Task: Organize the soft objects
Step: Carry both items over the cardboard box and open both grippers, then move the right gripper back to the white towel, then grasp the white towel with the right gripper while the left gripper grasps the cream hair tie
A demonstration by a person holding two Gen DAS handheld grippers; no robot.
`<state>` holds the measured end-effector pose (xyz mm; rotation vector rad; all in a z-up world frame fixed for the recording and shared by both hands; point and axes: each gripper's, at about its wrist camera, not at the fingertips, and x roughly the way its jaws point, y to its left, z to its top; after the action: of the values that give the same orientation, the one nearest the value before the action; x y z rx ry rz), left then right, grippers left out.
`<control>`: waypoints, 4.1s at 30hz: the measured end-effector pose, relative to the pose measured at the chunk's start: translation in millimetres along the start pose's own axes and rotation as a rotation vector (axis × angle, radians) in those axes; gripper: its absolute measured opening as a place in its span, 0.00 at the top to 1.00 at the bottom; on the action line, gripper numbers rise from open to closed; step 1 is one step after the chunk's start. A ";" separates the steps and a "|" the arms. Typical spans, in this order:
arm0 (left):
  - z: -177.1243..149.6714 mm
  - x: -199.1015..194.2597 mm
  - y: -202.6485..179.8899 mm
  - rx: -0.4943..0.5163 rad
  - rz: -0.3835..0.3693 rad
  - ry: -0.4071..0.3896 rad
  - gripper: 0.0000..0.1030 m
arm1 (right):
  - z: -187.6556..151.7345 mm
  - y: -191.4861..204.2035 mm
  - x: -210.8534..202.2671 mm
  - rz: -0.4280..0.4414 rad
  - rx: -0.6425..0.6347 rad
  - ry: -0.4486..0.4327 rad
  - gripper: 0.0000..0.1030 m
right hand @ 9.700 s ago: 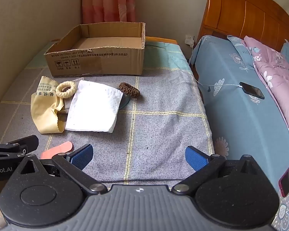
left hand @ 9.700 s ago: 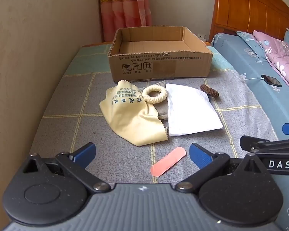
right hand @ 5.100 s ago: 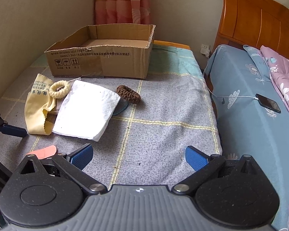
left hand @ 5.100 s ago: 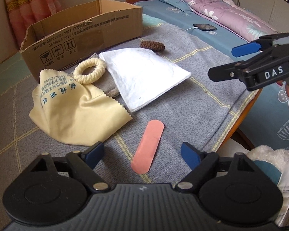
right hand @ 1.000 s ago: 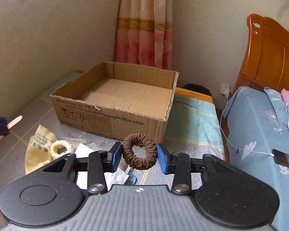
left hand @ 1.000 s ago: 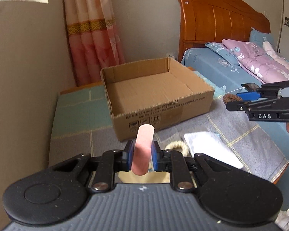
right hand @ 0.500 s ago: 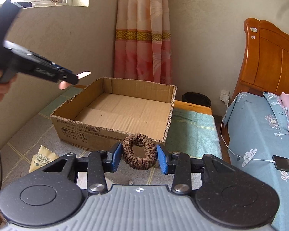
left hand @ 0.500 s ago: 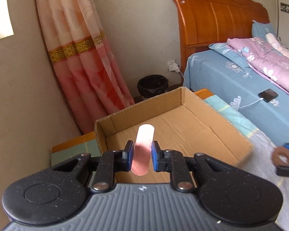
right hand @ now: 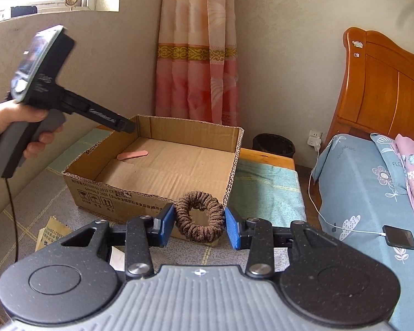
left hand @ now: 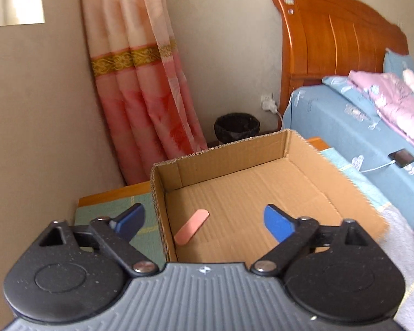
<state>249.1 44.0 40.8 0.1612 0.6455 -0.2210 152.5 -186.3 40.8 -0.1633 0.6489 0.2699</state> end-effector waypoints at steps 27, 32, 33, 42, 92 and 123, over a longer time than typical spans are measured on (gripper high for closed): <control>-121.7 -104.4 -18.4 -0.129 0.103 -0.025 0.01 | 102.6 18.3 122.5 0.009 -0.052 0.083 0.56; -128.3 -106.5 -12.7 -0.147 0.110 -0.018 0.01 | 118.5 33.2 159.7 -0.036 -0.069 0.102 0.34; -128.9 -107.3 -11.7 -0.149 0.109 -0.017 0.01 | 119.3 34.3 164.4 -0.046 -0.063 0.111 0.25; -134.6 -109.4 -9.5 -0.145 0.129 -0.003 0.01 | 105.4 33.0 136.0 -0.033 -0.044 0.089 0.00; -153.6 -100.7 -45.9 -0.042 0.055 0.074 0.01 | -83.0 53.0 48.5 -0.076 0.077 0.328 0.00; -132.8 -45.9 -95.1 0.116 -0.107 0.092 0.35 | -112.6 24.3 40.9 -0.022 0.054 0.253 0.00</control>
<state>112.8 -11.9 -43.4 0.2495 0.7336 -0.3559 112.0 -181.4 -74.4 -0.1543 0.9042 0.2124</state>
